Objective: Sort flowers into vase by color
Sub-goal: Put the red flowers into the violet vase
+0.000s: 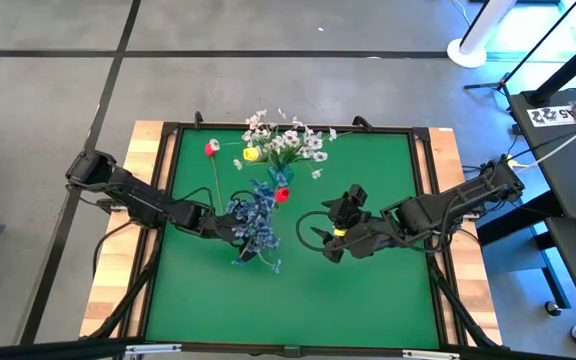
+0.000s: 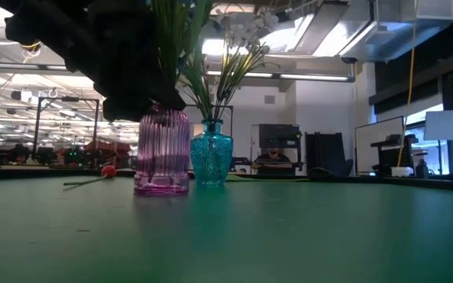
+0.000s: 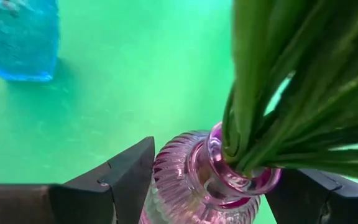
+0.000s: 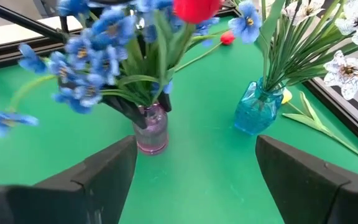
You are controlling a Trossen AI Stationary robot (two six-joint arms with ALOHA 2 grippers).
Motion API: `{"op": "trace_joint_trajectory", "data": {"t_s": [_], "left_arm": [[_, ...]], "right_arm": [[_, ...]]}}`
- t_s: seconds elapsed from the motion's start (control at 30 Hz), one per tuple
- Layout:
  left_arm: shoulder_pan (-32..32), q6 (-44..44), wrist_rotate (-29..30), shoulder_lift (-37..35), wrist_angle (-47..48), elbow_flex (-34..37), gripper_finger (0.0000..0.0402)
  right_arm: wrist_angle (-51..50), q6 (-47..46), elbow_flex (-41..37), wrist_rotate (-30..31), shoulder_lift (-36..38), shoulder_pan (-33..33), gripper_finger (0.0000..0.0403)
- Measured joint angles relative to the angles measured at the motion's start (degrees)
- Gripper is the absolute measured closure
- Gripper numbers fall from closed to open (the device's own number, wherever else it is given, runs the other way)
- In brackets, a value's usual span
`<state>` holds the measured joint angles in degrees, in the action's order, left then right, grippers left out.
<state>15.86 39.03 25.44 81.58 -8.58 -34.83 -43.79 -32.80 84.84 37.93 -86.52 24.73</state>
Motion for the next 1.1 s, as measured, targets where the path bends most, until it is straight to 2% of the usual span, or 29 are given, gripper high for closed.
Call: {"op": "trace_joint_trajectory", "data": {"t_s": [0.37, 0.73, 0.83, 1.0, 1.1], "left_arm": [[1.21, 0.78, -1.82, -6.23, 11.41, -0.07, 0.0137], [1.97, 2.35, -1.1, -7.45, 13.36, -0.04, 0.0138], [2.73, 2.85, -0.97, -7.5, 13.73, -0.07, 0.0156], [3.88, 1.15, 0.47, -7.65, 13.18, -0.18, 0.0219], [4.3, -0.77, -0.03, -7.67, 13.36, -0.24, 0.0226]], "right_arm": [[-3.1, -1.46, -0.02, -1.55, 0.02, 0.0, 0.0077], [-3.21, -1.44, -0.02, -1.55, 0.01, 0.0, 0.0077], [-3.51, -1.44, -0.04, -1.53, 0.0, 0.0, 0.0077], [-3.59, -1.49, -0.02, -1.49, 0.02, 0.0, 0.0077], [-3.59, -1.76, -0.02, -1.46, 0.01, 0.0, 0.0077]]}}
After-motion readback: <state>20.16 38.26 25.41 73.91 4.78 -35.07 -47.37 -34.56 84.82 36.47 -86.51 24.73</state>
